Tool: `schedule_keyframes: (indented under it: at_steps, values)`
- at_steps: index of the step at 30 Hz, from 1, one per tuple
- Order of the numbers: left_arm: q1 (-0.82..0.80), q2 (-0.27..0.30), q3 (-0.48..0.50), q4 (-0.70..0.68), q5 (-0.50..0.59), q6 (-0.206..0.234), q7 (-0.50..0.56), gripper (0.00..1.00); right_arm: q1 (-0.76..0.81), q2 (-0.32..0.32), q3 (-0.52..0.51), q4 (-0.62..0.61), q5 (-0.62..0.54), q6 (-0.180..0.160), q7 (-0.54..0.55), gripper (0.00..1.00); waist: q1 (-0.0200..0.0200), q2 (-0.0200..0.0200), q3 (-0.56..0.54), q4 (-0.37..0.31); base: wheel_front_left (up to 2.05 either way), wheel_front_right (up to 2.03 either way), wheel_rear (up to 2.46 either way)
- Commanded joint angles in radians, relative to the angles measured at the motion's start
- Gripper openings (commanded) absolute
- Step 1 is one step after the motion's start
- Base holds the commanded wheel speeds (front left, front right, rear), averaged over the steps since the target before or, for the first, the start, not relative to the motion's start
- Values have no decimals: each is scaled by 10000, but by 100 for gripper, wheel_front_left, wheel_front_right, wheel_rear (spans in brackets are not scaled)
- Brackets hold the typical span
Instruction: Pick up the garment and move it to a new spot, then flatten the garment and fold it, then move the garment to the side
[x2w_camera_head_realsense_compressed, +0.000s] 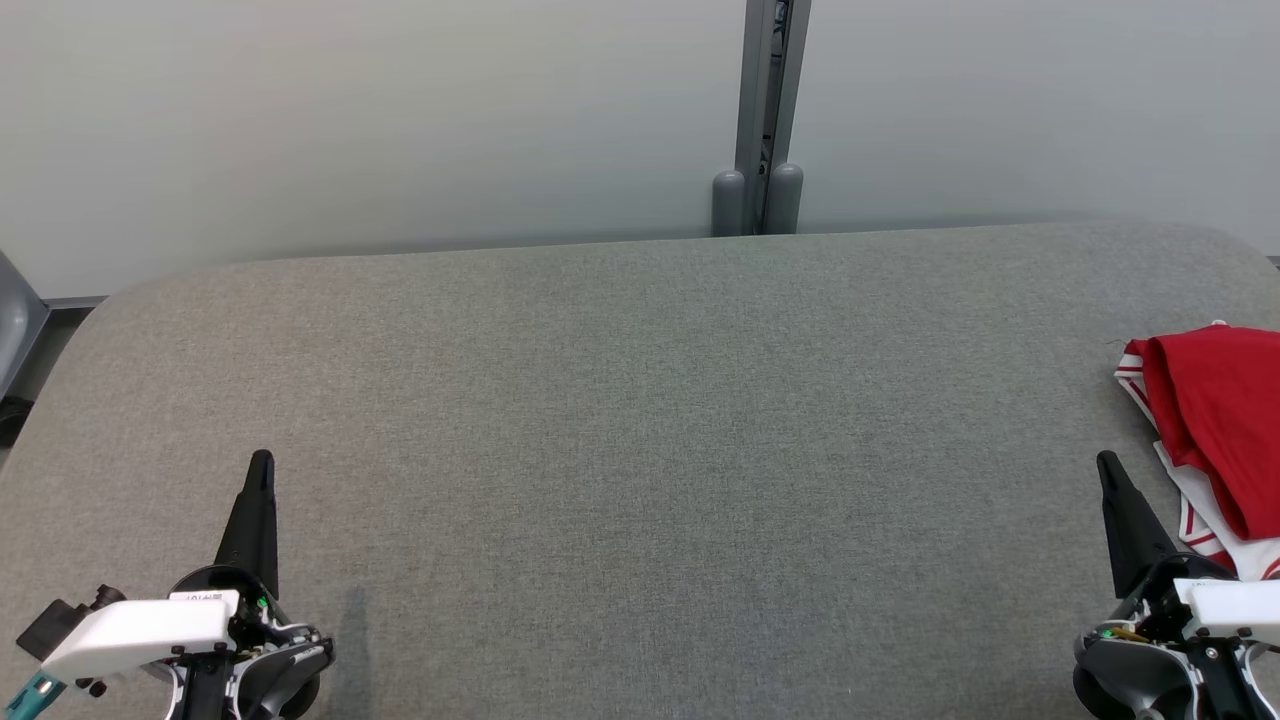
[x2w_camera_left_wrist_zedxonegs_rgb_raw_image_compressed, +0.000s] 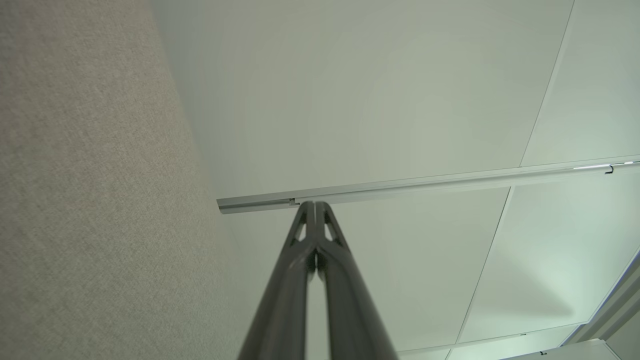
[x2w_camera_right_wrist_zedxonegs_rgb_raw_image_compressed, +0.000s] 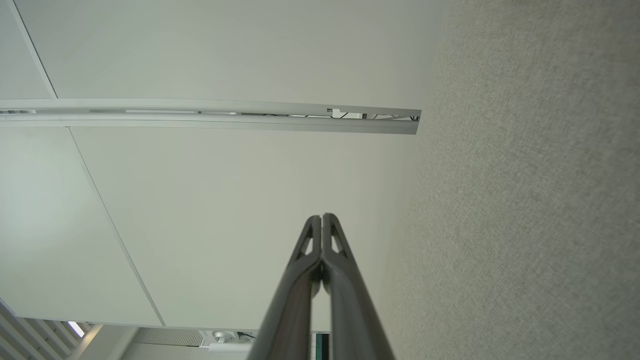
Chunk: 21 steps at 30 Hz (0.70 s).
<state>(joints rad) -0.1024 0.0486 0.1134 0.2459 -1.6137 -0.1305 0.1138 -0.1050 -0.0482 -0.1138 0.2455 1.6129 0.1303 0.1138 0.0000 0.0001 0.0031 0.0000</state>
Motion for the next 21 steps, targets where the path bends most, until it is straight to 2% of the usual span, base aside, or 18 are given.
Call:
schedule_keyframes:
  at_steps: [1,21]
  values:
    - [-143,19,46,6,19,-39,28,0,-91,-44,-19,24,-12,8,19,0,0,-1,0,0,0,0,0]
    - [-144,18,47,6,21,-39,30,0,-90,-45,-21,24,-13,8,21,0,0,-1,0,0,0,0,0]
